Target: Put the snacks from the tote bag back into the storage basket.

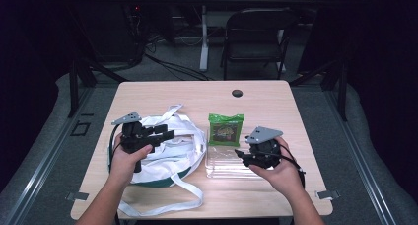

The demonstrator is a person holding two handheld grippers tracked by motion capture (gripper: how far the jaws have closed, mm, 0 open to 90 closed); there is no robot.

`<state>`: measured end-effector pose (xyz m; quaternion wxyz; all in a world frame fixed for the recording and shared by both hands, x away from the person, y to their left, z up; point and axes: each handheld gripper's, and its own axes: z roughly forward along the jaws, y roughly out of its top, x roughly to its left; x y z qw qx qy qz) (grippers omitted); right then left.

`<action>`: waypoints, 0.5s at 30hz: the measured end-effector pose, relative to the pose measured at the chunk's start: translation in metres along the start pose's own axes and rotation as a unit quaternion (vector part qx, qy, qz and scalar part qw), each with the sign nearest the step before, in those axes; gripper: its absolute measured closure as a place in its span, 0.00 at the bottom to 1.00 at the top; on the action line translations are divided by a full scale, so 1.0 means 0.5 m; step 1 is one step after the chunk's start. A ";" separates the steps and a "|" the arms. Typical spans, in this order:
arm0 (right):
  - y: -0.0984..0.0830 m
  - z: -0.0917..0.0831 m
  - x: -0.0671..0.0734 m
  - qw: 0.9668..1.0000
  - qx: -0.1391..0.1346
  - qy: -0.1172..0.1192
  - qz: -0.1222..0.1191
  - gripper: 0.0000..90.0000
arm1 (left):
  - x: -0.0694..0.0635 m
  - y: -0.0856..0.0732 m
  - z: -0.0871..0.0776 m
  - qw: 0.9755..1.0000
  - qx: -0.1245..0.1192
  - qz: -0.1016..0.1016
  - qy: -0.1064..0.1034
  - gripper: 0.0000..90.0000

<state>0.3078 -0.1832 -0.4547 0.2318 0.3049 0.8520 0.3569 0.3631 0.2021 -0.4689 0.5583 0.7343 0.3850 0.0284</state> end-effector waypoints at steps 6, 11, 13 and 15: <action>-0.040 -0.014 0.006 1.000 -0.013 -0.015 0.024 0.49 | 0.000 0.000 0.000 1.000 0.000 0.001 0.002 0.53; -0.063 -0.026 0.006 0.999 -0.027 -0.025 0.039 0.50 | 0.002 -0.001 0.001 1.000 0.002 0.002 0.003 0.52; -0.072 -0.029 0.006 0.998 -0.035 -0.028 0.046 0.51 | 0.002 -0.001 0.002 1.000 0.002 0.002 0.004 0.52; -0.079 -0.030 0.005 0.997 -0.040 -0.028 0.054 0.51 | 0.002 -0.002 0.002 1.000 0.002 0.002 0.005 0.52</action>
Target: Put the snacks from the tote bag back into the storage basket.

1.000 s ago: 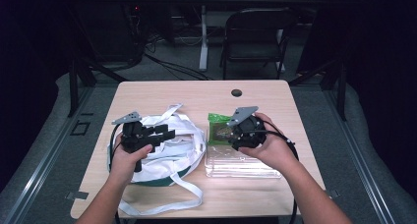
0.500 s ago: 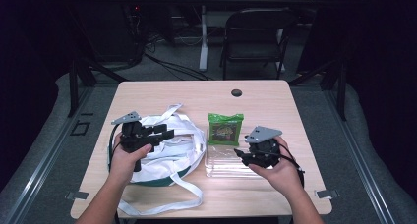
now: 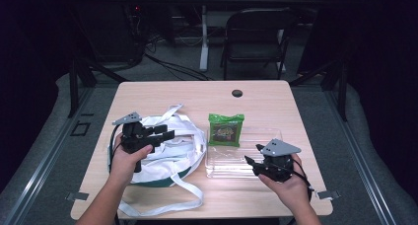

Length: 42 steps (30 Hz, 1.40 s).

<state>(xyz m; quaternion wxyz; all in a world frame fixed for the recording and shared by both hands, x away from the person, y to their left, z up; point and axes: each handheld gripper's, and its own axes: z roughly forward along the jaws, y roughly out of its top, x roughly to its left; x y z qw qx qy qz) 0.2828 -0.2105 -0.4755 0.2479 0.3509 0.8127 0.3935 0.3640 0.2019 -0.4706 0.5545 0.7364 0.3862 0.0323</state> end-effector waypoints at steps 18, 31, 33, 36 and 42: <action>-0.045 0.025 0.011 0.999 -0.011 -0.013 0.031 0.50 | 0.007 -0.005 0.005 1.000 0.010 0.000 0.007 0.52; -0.051 0.033 0.013 1.000 -0.002 -0.008 0.024 0.49 | 0.013 -0.008 0.007 1.000 0.015 -0.001 0.019 0.49; -0.052 0.034 0.013 1.000 -0.003 -0.008 0.026 0.49 | 0.014 -0.008 0.008 1.000 0.016 -0.002 0.021 0.48; -0.053 0.034 0.012 1.000 -0.001 -0.010 0.024 0.49 | 0.017 -0.009 0.008 1.000 0.016 -0.005 0.025 0.48; -0.055 0.033 0.008 1.000 -0.001 -0.011 0.028 0.49 | 0.020 -0.008 0.008 0.999 0.021 -0.010 0.034 0.46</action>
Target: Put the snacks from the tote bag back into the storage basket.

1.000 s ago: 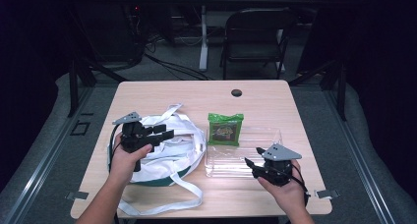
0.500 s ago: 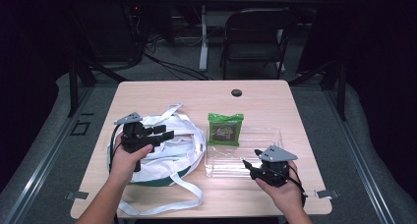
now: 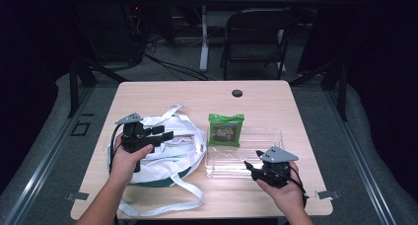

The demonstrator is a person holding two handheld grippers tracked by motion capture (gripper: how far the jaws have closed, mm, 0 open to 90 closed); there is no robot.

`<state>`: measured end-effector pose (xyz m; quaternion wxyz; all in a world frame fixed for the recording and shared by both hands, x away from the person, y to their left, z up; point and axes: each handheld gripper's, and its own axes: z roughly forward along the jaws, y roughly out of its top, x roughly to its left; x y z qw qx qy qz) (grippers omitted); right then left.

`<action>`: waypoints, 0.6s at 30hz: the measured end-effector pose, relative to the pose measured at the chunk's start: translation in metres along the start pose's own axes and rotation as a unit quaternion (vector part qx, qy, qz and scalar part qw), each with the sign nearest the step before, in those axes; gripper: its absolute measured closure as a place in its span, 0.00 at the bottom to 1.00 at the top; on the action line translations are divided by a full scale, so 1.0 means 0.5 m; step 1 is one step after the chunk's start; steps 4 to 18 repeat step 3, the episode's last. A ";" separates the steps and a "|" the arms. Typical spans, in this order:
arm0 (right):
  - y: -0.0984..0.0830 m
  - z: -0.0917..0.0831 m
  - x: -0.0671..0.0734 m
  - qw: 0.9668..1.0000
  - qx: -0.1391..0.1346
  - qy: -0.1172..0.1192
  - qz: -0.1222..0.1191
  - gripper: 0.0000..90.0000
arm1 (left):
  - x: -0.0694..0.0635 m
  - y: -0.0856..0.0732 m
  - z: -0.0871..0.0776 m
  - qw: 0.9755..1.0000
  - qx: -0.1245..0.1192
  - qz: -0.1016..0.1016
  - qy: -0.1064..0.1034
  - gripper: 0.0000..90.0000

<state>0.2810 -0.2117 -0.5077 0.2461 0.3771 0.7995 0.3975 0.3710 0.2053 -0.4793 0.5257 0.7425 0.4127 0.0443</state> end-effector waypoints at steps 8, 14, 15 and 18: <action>0.005 -0.002 -0.004 1.000 -0.004 0.001 0.003 0.48 | 0.001 0.003 -0.004 1.000 -0.003 0.000 0.003 0.46; 0.005 -0.002 -0.004 1.000 -0.004 0.001 0.003 0.48 | 0.001 0.003 -0.004 1.000 -0.003 0.000 0.003 0.46; 0.005 -0.002 -0.004 1.000 -0.004 0.001 0.003 0.48 | 0.001 0.003 -0.004 1.000 -0.003 0.000 0.003 0.46; 0.005 -0.002 -0.004 1.000 -0.004 0.001 0.003 0.48 | 0.001 0.003 -0.004 1.000 -0.003 0.000 0.003 0.46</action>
